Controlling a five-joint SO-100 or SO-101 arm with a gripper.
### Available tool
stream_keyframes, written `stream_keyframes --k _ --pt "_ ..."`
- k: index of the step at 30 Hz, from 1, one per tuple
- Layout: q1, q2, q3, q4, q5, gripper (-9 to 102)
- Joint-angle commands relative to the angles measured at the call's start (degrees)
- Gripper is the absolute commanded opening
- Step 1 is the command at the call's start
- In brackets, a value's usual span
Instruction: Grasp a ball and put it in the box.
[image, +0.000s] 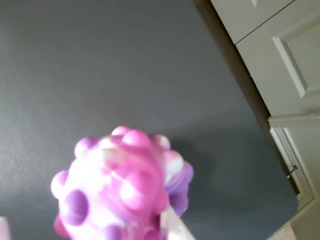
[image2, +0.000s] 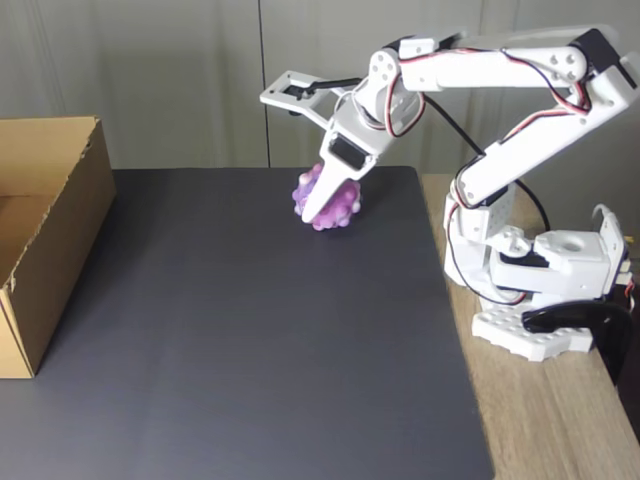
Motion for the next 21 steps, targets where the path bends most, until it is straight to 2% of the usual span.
stream_keyframes --k 1,21 --pt "-0.9 -0.7 0.7 -0.6 0.9 32" --pt "-2.5 -3.3 0.5 -2.6 1.8 11"
